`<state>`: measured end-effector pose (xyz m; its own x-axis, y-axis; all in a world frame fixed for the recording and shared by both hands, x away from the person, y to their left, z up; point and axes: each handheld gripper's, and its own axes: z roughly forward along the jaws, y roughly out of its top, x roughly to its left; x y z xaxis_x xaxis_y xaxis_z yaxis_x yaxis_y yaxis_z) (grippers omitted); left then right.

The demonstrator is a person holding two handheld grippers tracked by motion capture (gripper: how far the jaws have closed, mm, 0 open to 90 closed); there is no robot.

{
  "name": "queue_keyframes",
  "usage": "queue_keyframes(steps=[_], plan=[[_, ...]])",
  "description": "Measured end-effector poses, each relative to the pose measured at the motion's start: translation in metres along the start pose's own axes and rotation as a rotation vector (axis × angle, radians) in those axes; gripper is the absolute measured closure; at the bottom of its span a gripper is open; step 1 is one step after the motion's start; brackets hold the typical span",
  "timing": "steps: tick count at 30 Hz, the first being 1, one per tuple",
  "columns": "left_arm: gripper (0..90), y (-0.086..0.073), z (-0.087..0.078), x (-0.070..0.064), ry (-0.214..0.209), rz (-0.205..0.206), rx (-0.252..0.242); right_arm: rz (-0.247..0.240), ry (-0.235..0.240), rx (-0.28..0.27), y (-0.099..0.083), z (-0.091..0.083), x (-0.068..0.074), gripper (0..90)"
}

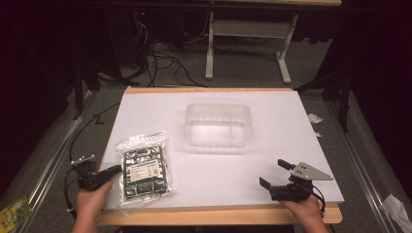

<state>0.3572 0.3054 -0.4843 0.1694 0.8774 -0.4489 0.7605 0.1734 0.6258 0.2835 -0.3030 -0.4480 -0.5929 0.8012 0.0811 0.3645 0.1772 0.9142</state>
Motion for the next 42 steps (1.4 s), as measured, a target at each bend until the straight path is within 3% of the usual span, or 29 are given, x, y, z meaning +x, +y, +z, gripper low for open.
queue_keyframes(steps=[4, 5, 13, 20, 25, 35, 42], plan=[[85.8, -0.001, -0.001, 0.001, -0.009, 0.008, -0.005, -0.002, -0.001, 0.001, 0.000, 0.000, 0.000, 1.8], [89.7, -0.001, -0.002, 0.001, 0.001, 0.023, -0.010, -0.003, -0.001, 0.001, 0.000, 0.000, 0.000, 1.9], [90.0, 0.001, 0.000, -0.012, 0.029, 0.132, -0.028, -0.005, -0.006, -0.002, 0.000, 0.000, 0.000, 3.0], [90.0, 0.003, -0.012, -0.022, 0.021, 0.196, -0.113, 0.000, -0.003, -0.007, 0.000, 0.000, 0.000, 3.7], [90.0, 0.003, -0.022, -0.033, 0.011, 0.257, -0.160, -0.001, 0.037, -0.016, 0.005, 0.004, 0.011, 4.2], [90.0, -0.001, -0.046, -0.057, -0.005, 0.369, -0.285, -0.003, 0.196, 0.016, 0.026, 0.053, 0.058, 7.4], [90.0, -0.004, -0.052, -0.062, -0.009, 0.400, -0.337, 0.021, 0.271, 0.049, 0.039, 0.092, 0.081, 12.6]])
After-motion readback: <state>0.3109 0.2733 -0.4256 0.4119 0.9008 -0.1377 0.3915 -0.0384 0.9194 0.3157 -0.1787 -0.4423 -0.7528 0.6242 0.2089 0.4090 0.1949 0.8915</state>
